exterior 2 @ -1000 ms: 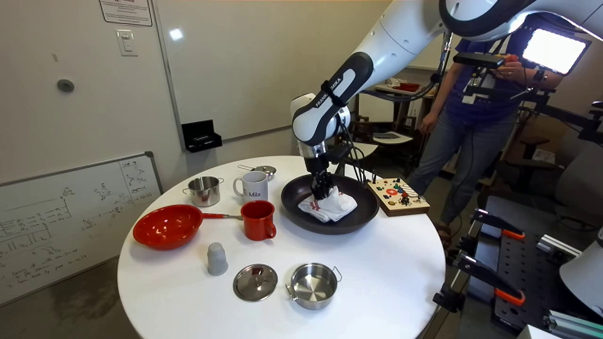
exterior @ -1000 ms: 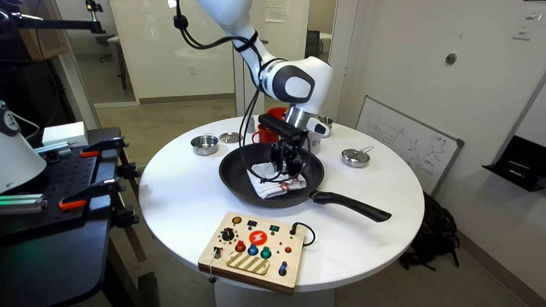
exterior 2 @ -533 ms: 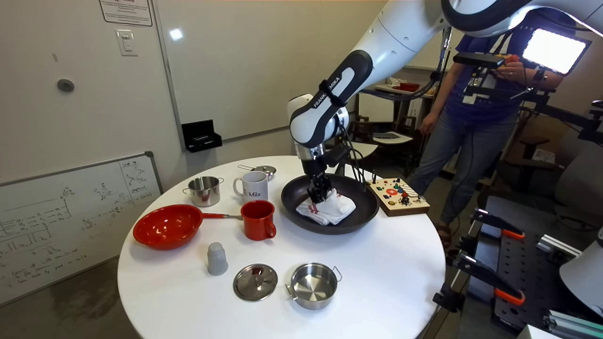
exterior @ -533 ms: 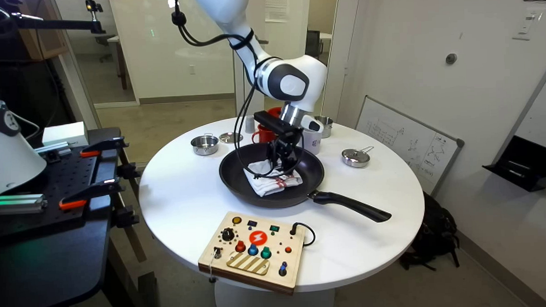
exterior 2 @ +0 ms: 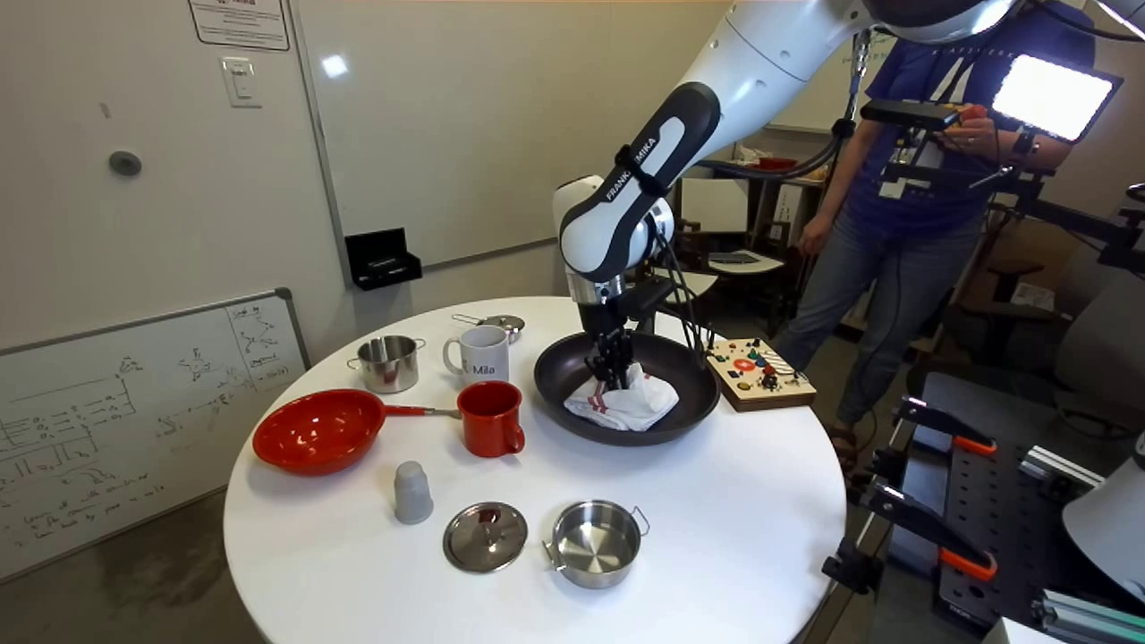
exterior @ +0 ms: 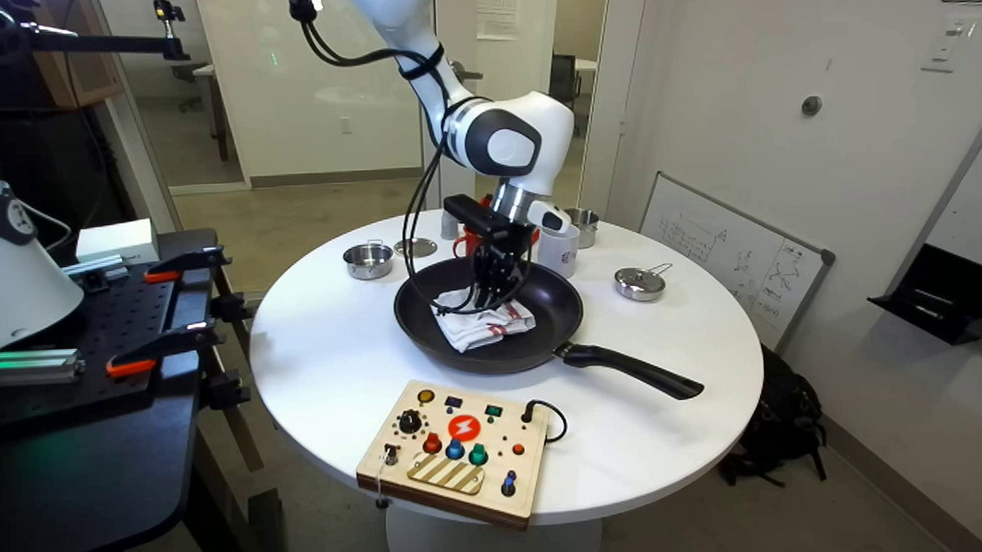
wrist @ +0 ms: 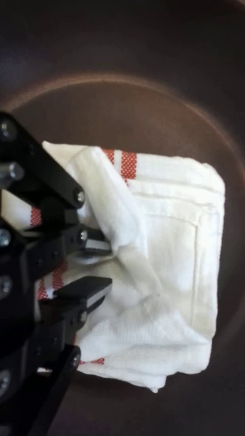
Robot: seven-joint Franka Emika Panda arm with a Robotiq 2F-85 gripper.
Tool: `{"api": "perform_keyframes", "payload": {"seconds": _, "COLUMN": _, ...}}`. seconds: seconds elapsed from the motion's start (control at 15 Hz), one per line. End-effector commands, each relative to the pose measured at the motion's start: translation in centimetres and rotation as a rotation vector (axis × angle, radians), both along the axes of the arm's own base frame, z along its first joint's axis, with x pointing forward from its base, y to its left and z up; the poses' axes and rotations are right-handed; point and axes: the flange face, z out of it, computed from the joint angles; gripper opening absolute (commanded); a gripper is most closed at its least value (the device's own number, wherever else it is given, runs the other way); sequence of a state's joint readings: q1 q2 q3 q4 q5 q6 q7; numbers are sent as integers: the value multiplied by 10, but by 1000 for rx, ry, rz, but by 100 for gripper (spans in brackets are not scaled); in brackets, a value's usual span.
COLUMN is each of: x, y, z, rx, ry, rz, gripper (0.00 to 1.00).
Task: Use the towel to wipe the inside of the pan
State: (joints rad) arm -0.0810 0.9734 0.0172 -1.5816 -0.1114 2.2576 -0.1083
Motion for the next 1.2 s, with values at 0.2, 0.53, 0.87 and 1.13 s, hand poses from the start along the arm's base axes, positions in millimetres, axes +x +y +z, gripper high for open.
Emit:
{"api": "perform_keyframes", "payload": {"seconds": 0.2, "x": -17, "y": 8, "z": 8, "rx": -27, "ry": 7, "rz": -43, "gripper": 81}}
{"api": "perform_keyframes", "payload": {"seconds": 0.53, "x": -25, "y": 7, "z": 0, "rx": -41, "ry": 31, "rz": -50, "gripper": 100}}
{"api": "perform_keyframes", "payload": {"seconds": 0.87, "x": -29, "y": 3, "z": -13, "rx": -36, "ry": 59, "rz": -36, "gripper": 100}}
{"api": "perform_keyframes", "payload": {"seconds": 1.13, "x": -30, "y": 3, "z": -15, "rx": -34, "ry": 61, "rz": -32, "gripper": 100}}
